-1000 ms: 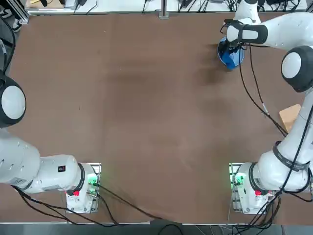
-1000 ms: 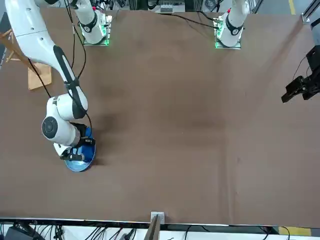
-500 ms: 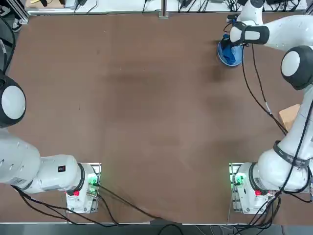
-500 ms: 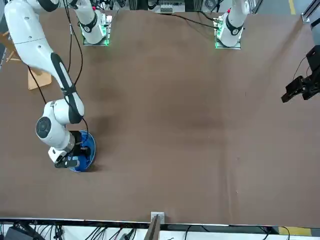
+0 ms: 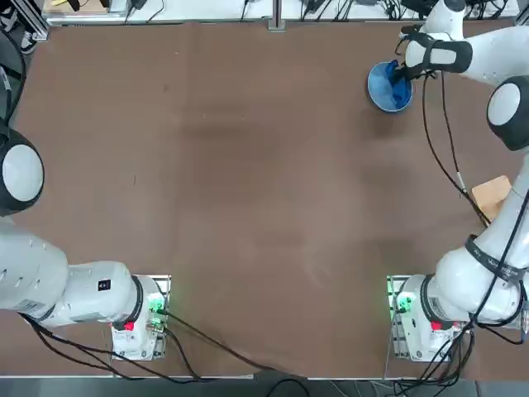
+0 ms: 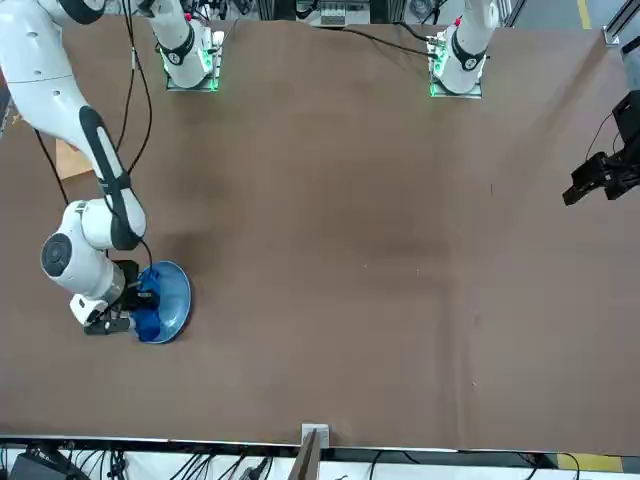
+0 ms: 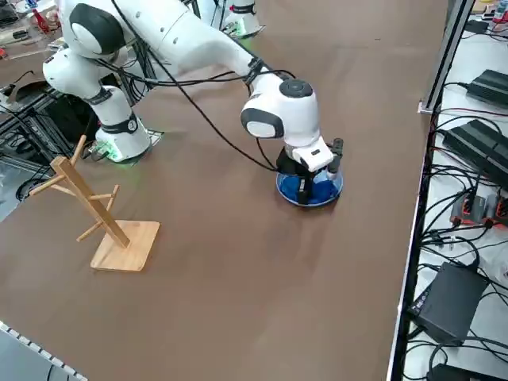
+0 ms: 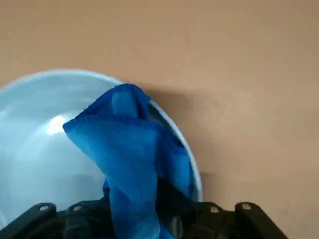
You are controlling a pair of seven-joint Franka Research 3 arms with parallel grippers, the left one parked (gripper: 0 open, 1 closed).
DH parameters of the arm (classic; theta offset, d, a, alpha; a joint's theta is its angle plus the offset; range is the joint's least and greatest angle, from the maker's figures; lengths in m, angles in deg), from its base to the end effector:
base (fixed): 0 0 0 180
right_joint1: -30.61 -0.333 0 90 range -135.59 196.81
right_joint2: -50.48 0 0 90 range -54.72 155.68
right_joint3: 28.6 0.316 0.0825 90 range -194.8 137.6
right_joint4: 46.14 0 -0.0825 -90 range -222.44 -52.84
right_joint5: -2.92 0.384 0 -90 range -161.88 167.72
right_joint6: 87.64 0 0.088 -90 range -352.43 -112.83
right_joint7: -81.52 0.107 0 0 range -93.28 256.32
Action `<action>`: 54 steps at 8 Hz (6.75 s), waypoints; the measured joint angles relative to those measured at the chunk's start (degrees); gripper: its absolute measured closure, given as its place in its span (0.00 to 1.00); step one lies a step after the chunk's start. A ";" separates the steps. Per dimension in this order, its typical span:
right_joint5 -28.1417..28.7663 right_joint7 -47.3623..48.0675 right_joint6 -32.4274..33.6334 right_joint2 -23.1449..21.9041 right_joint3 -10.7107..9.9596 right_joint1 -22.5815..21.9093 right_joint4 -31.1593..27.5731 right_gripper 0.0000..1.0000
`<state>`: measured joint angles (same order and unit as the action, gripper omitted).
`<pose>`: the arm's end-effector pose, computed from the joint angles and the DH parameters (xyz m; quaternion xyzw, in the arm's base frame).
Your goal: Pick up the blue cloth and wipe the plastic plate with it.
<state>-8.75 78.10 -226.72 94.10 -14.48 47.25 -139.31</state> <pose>0.6937 -0.0531 0.1907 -0.9982 -0.0471 -0.0349 0.0126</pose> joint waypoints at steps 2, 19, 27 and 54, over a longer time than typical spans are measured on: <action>-0.01 0.40 6.59 -0.71 0.09 -0.03 0.18 0.77; 3.07 0.70 12.70 3.74 0.68 -0.99 8.38 0.77; 5.11 10.47 18.88 1.50 0.55 -8.74 5.88 0.77; 5.63 3.85 12.97 4.58 -1.74 -4.59 11.04 0.77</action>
<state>-3.11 81.95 -213.75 98.68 -16.22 42.66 -128.27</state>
